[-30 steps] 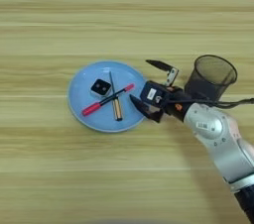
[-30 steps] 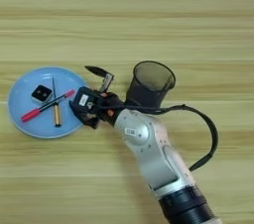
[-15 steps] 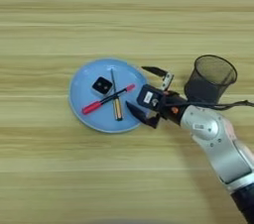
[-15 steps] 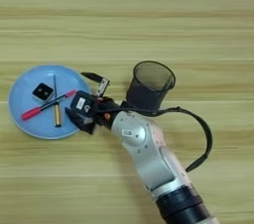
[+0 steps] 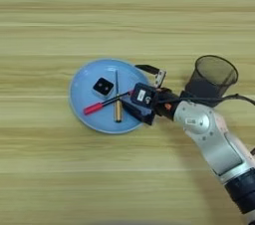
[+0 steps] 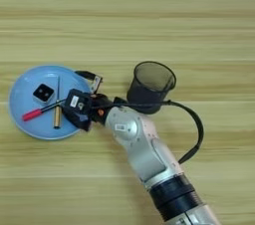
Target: Move the objects on the table
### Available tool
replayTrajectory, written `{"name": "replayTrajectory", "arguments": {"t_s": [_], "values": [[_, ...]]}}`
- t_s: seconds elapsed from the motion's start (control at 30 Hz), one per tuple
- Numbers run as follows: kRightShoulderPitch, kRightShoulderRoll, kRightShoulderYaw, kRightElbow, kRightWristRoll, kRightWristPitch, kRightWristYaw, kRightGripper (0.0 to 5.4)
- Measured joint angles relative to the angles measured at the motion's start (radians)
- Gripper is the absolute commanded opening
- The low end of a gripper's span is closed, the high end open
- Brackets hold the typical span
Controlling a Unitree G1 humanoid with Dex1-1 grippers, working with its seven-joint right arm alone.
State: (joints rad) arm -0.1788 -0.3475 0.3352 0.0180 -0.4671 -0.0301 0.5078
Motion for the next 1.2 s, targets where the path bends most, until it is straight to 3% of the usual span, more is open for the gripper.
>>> {"name": "replayTrajectory", "arguments": {"t_s": [0.33,0.4,0.53,0.73,1.0,1.2], "values": [[-0.021,0.006,0.004,0.053,0.027,-0.022,0.001,5.36],[-0.029,0.009,0.005,0.067,0.035,-0.023,0.003,5.12],[-0.045,0.011,0.009,0.103,0.05,-0.039,0.003,5.36],[-0.068,0.013,0.018,0.147,0.07,-0.051,0.016,4.71],[-0.1,0.015,0.017,0.218,0.156,-0.05,0.097,3.8],[-0.124,0.012,0.028,0.25,0.18,-0.05,0.154,3.04]]}}
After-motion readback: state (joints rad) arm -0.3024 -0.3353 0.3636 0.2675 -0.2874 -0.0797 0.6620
